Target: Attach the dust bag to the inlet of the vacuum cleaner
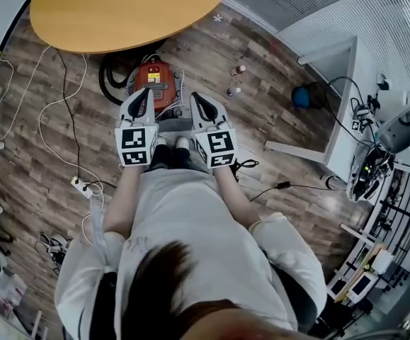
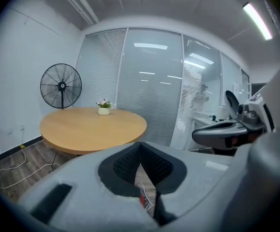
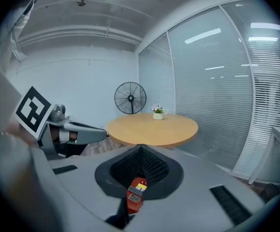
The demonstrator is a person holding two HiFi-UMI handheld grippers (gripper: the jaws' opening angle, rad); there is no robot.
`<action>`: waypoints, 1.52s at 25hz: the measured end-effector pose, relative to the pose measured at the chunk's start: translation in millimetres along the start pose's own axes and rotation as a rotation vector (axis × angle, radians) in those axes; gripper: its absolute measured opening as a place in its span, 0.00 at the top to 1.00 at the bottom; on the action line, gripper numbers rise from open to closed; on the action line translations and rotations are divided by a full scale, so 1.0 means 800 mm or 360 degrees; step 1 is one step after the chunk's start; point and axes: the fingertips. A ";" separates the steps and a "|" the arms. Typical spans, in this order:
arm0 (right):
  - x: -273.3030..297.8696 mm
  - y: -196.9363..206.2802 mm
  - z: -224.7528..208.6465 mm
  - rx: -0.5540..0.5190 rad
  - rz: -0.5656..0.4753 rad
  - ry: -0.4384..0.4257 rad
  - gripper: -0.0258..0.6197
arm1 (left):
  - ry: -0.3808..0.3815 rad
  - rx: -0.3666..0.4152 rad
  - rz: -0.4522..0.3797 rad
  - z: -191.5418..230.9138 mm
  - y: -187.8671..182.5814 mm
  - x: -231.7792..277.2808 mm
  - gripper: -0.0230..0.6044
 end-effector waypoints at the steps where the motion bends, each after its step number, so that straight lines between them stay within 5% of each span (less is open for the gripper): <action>1: -0.004 -0.009 0.000 0.0005 -0.0031 0.0005 0.96 | 0.0000 0.0002 -0.0025 0.002 -0.010 -0.005 0.94; 20: -0.063 -0.075 0.037 0.0020 -0.0221 0.0050 0.96 | 0.0139 0.0175 -0.0293 0.014 -0.096 -0.085 0.94; 27: -0.074 -0.071 0.039 0.0020 -0.0220 0.0096 0.96 | 0.0060 0.0060 -0.0289 0.026 -0.089 -0.097 0.94; 38: -0.081 -0.069 0.055 -0.0017 -0.0200 0.0060 0.96 | 0.0074 0.0094 -0.0324 0.029 -0.090 -0.109 0.94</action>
Point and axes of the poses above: the fingertips, and each gripper's own axes: x forward along the fingers, z to its left, y out of its underside, and after that the axes turned 6 degrees about x, right-handed
